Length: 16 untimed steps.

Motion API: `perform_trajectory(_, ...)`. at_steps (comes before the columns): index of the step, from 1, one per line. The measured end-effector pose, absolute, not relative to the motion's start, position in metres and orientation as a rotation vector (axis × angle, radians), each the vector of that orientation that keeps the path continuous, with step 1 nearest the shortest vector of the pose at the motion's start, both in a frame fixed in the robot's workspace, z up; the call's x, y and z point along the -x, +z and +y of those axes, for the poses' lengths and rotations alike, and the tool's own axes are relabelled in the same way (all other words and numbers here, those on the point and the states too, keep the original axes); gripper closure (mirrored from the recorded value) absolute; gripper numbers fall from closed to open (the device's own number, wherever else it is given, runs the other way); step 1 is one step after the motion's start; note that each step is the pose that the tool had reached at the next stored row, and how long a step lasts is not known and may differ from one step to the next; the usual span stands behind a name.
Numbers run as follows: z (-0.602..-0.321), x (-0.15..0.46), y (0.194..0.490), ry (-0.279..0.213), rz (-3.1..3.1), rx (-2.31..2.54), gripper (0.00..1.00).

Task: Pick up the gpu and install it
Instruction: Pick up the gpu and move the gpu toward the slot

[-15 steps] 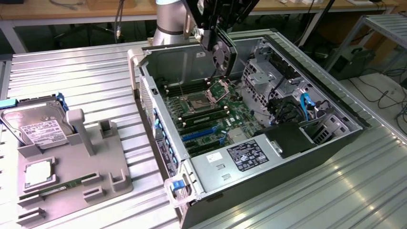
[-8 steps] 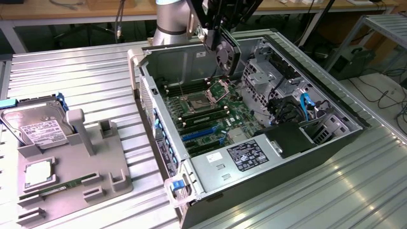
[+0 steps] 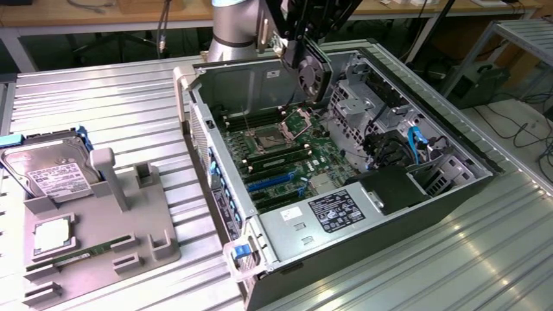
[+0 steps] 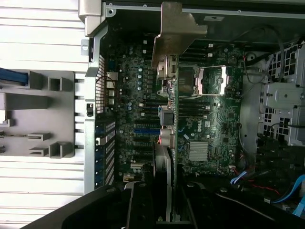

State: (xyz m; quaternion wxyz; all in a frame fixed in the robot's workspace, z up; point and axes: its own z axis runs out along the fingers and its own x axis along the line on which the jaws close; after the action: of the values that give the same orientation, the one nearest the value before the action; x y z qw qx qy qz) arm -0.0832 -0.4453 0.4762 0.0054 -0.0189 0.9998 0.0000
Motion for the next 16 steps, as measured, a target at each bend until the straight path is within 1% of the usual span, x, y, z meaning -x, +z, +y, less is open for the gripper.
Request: perform_trajectory(16,-0.445,0.06,0.475,0.0,3.13,0.059,0.73)
